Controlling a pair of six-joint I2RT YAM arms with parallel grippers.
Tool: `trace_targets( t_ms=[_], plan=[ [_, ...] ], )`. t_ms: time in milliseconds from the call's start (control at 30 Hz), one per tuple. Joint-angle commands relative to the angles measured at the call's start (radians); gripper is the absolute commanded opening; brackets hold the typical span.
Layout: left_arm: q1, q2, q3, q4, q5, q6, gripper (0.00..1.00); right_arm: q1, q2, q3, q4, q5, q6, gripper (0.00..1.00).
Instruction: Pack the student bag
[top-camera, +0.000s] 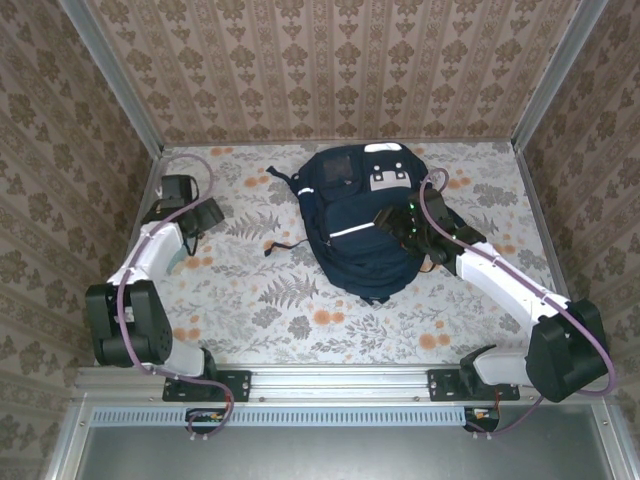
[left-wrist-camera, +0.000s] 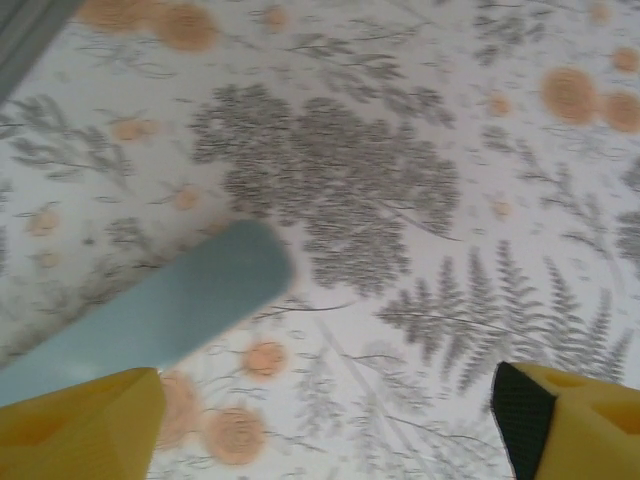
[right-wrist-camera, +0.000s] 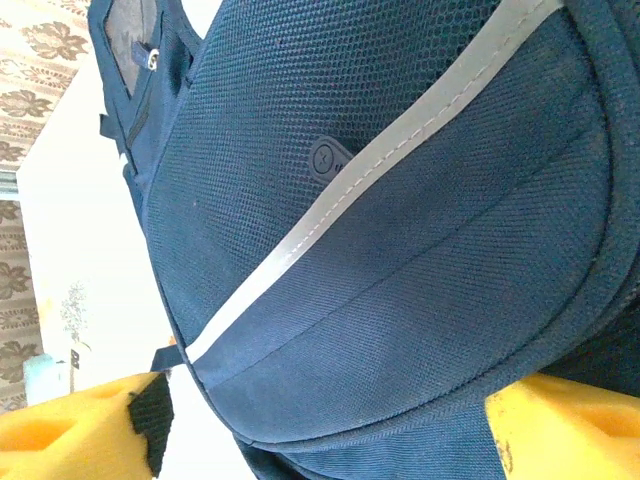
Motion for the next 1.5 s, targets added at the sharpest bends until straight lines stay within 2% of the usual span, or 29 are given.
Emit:
trace_targets(
  t_ms=[0, 67, 267, 500, 733, 867, 1100, 1233, 1367, 1467],
  plan=[
    [0.038, 0.023, 0.043, -0.066, 0.007, 0.058, 0.93, -0.001, -0.04, -0.024, 0.012, -0.021, -0.042, 0.87],
    [0.063, 0.075, 0.098, -0.101, 0.043, 0.112, 0.97, -0.001, -0.047, -0.036, 0.018, -0.027, -0.041, 0.89],
    [0.068, 0.225, 0.222, -0.167, 0.052, 0.217, 1.0, 0.0, -0.071, -0.089, 0.067, -0.034, -0.028, 0.99],
    [0.064, 0.383, 0.363, -0.299, 0.059, 0.38, 1.0, 0.001, -0.099, -0.112, 0.077, -0.033, -0.018, 1.0],
    [0.029, 0.511, 0.488, -0.469, -0.07, 0.531, 0.93, 0.001, -0.099, -0.111, 0.075, -0.04, -0.014, 1.0],
    [0.009, 0.521, 0.484, -0.489, -0.046, 0.566, 0.88, 0.002, -0.099, -0.116, 0.079, -0.043, -0.006, 1.0],
    [-0.003, 0.516, 0.497, -0.518, -0.124, 0.555, 0.66, 0.002, -0.11, -0.111, 0.061, -0.041, -0.006, 1.0],
    [-0.009, 0.512, 0.501, -0.529, -0.133, 0.553, 0.46, 0.002, -0.114, -0.117, 0.061, -0.041, 0.004, 0.99],
    [-0.018, 0.505, 0.49, -0.529, -0.128, 0.553, 0.39, 0.002, -0.119, -0.122, 0.063, -0.046, 0.01, 0.99],
    [-0.022, 0.498, 0.484, -0.532, -0.101, 0.547, 0.4, 0.002, -0.124, -0.122, 0.058, -0.046, 0.008, 0.98]
  ],
)
